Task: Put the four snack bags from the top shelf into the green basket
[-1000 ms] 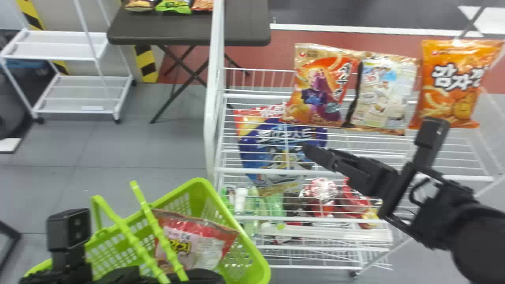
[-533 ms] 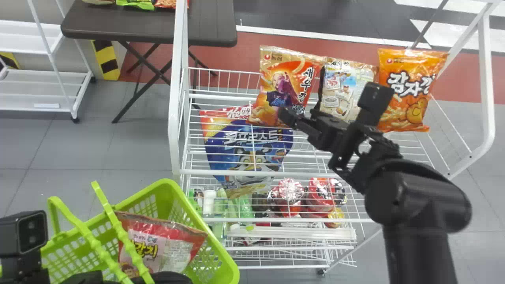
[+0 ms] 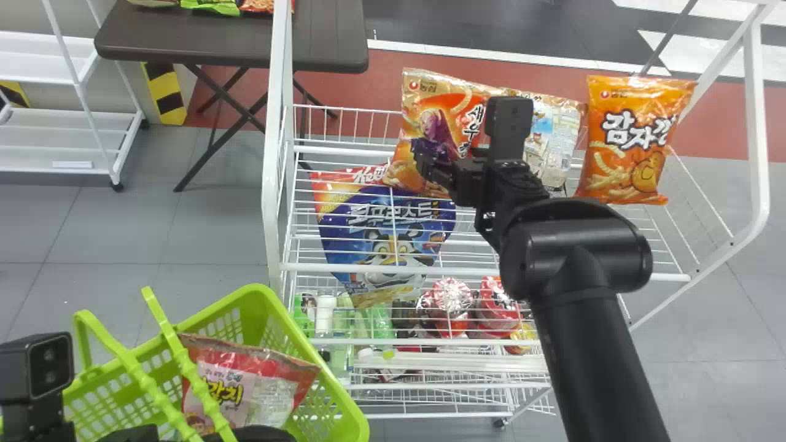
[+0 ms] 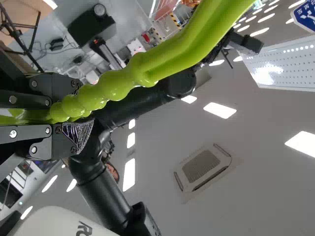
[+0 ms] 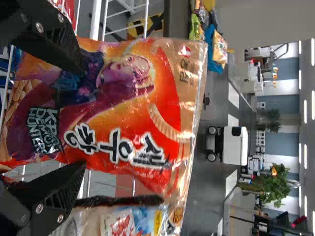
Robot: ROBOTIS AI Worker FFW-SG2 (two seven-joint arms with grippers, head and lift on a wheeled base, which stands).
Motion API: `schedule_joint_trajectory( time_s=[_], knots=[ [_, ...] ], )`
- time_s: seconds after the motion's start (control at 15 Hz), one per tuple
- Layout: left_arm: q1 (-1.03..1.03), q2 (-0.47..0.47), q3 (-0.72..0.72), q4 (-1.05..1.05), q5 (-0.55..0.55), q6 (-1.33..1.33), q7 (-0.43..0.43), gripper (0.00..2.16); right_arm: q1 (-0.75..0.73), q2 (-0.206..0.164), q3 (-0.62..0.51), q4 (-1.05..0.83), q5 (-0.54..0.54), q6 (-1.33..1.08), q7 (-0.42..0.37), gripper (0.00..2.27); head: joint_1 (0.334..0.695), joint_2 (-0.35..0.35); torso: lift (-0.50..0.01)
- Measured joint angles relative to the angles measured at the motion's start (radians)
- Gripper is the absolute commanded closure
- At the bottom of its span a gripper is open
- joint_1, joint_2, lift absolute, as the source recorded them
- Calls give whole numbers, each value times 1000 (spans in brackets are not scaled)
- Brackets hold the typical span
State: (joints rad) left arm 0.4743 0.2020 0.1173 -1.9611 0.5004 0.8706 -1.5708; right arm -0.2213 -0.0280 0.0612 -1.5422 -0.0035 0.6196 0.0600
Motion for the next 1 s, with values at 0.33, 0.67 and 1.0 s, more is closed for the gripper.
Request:
schedule_joint_trajectory(
  time_s=[0.33,0.67,1.0],
  knots=[
    [8,3,8,3,3,0,0,2148,-14,11,16,33,-15,8,-2,2256,695,-121,0],
    [7,7,9,4,3,0,0,2148,56,7,5,-46,-41,-45,16,2256,695,-119,0],
    [-1,8,19,5,4,0,0,2148,318,0,-15,-457,-180,58,17,2256,695,-99,0]
  ],
)
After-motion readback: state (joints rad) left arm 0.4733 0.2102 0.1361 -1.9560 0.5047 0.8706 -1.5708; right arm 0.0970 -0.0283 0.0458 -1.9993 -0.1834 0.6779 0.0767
